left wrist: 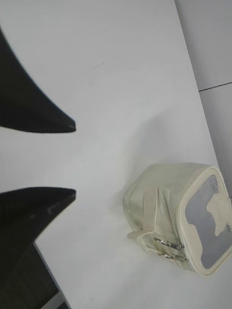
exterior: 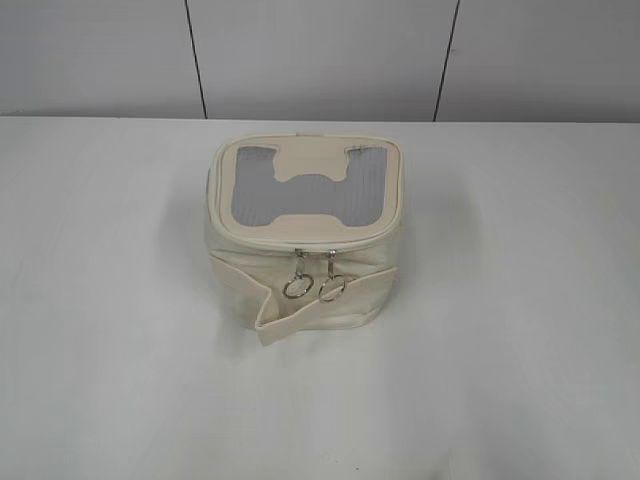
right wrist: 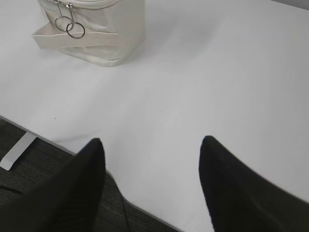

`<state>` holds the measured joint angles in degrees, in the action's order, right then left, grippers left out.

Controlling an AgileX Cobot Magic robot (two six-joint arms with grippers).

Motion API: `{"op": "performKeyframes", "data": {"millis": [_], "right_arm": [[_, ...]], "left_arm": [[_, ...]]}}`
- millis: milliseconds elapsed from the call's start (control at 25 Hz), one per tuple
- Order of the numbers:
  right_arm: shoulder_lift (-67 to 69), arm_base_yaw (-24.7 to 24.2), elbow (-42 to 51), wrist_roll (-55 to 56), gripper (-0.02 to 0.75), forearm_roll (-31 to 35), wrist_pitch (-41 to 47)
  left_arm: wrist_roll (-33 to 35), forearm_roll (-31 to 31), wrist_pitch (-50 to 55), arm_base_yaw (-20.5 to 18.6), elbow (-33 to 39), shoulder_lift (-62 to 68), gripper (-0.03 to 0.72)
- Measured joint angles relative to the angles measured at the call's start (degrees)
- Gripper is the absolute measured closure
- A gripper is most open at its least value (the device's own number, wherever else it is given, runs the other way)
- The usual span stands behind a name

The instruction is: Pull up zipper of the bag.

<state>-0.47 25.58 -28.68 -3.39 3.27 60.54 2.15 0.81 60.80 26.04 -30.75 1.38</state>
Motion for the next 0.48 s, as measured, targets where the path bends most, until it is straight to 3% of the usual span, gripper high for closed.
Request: {"op": "performKeyframes", "data": {"millis": [320,400,480], "right_arm": [[0.0,-1.3,0.1,0.0,0.319,-0.1,-0.3],[0.0,-5.8,0.1,0.0,0.325,-0.1,-0.3],[0.0,-11.5,0.1,0.0,0.328,-0.1,-0.4]], "left_arm": [[0.0,-0.1,-0.3,-1.0,0.1,-0.1,0.426],[0.0,-0.1,-0.3,-5.0,0.1,-0.2,0.436],[0.0,-0.3,-0.5,-11.4,0.1,-1.3,0.447]]}}
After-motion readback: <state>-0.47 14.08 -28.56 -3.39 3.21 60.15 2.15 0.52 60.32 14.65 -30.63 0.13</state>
